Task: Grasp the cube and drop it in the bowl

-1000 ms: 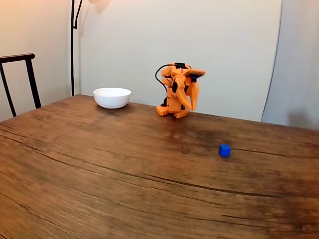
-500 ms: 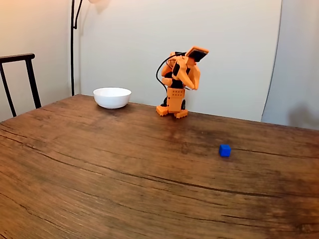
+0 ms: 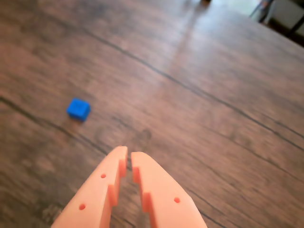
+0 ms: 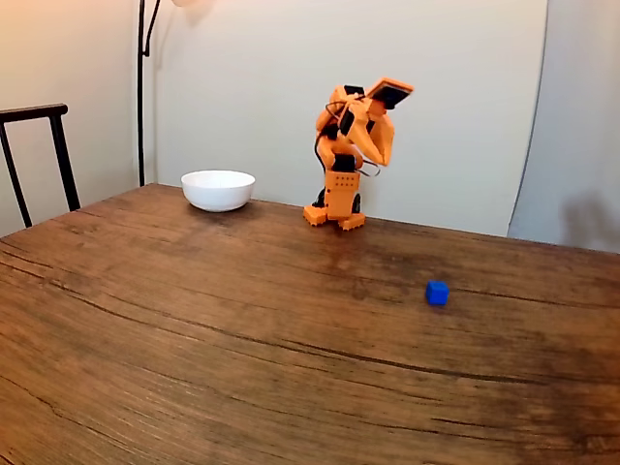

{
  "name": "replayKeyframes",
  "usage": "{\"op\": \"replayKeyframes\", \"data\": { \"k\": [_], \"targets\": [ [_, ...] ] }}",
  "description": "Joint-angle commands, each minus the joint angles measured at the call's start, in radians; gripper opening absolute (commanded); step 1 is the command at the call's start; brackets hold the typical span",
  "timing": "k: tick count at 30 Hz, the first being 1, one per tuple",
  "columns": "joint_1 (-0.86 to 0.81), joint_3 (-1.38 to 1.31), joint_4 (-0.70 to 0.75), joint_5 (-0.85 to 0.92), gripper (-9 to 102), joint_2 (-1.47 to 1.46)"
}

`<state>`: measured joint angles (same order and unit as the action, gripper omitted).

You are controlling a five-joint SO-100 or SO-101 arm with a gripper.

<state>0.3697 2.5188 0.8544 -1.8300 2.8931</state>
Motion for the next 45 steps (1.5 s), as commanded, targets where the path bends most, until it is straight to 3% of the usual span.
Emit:
{"op": "replayKeyframes", "data": {
  "k": [1, 9, 21, 45],
  "targets": [
    [0.025, -0.112, 0.003, -0.015, 0, -0.126],
    [0.078, -0.213, -0.014, -0.005, 0, -0.347],
    [0.126, -0.278, -0.015, -0.003, 0, -0.434],
    [0.210, -0.259, -0.351, 0.104, 0, -0.709]
  ]
}}
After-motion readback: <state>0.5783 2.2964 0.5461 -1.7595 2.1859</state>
